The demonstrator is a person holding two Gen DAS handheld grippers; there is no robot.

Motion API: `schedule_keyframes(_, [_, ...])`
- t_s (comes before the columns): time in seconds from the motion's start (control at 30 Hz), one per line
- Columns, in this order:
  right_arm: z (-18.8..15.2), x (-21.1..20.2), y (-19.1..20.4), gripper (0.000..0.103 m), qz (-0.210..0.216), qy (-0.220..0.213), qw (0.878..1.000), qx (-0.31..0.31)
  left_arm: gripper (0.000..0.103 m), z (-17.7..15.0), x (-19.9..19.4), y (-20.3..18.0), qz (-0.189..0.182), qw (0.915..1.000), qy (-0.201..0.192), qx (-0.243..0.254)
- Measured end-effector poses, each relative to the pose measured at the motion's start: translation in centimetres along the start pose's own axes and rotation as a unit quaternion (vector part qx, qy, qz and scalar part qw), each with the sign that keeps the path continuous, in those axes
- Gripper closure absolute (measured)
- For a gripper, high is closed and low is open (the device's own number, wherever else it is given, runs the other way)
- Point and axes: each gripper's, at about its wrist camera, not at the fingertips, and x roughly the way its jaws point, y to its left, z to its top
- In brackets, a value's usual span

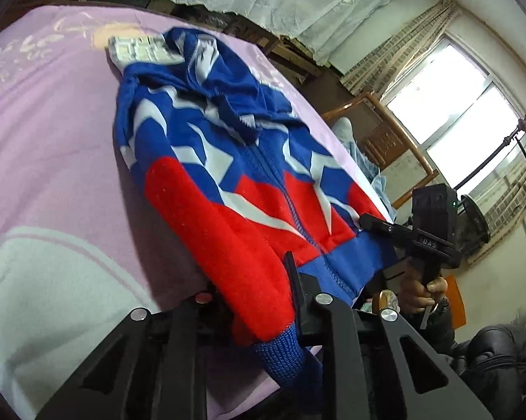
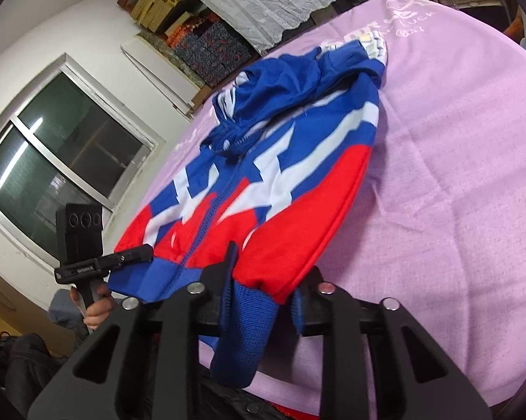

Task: Fold large clothes
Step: 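Lift the hem with both grippers and fold it toward the hood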

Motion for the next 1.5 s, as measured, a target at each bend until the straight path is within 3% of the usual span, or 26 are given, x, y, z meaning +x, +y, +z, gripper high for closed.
schedule_keyframes(0.33, [2.8, -1.1, 1.3, 0.082, 0.041, -0.036, 0.998, -0.005, 0.081, 3.2, -2.3, -1.4, 0.014, 0.9984, -0.044, 0.033])
schedule_keyframes(0.7, [8.2, -1.3, 2.2, 0.082, 0.060, -0.060, 0.996, -0.014, 0.081, 9.8, -3.2, -1.4, 0.030, 0.9957, -0.074, 0.047])
schedule_keyframes(1.07, [16.8, 0.3, 2.2, 0.082, 0.059, -0.084, 0.995, -0.017, 0.081, 17.8, -2.0, 0.4, 0.045, 0.9943, -0.090, 0.035])
schedule_keyframes(1.5, [28.4, 7.3, -2.0, 0.082, 0.040, -0.070, 0.996, 0.027, 0.081, 26.5, 1.6, 5.9, 0.068, 0.9933, -0.091, -0.020])
